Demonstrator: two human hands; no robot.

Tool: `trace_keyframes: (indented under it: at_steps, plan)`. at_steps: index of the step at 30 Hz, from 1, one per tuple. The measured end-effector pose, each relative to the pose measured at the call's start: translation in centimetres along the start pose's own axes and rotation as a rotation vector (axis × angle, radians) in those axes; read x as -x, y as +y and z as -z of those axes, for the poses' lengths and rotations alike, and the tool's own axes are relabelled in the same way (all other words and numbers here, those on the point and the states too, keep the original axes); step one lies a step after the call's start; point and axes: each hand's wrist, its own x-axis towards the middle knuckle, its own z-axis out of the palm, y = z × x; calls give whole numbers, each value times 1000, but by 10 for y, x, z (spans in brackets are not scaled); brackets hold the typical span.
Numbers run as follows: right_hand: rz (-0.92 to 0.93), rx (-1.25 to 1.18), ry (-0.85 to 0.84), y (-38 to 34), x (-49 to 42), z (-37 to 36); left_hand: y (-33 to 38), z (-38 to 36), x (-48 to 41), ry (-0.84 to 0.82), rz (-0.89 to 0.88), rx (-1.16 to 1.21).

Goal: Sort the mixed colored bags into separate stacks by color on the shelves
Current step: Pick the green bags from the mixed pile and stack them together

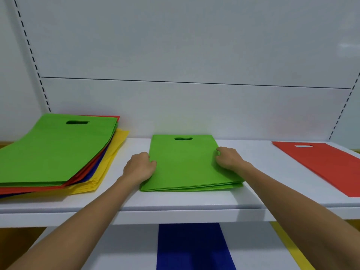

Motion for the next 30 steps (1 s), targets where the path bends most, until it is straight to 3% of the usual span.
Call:
trace_keyframes:
  at_steps: [4, 9, 16, 24, 30]
  plan:
    - [-36, 55, 102, -16, 8, 7, -6, 23, -1, 33, -76, -30]
    - [85, 134, 277, -59, 8, 35, -28, 87, -11, 239, -151, -93]
    - [191, 50, 372, -165, 7, 49, -123, 178, -15, 334, -90, -135]
    - [269, -21, 345, -280, 18, 25, -237, 225, -26, 256, 11, -174]
    - [268, -40, 142, -330, 29, -12, -280, 212, -27, 126, 38, -274]
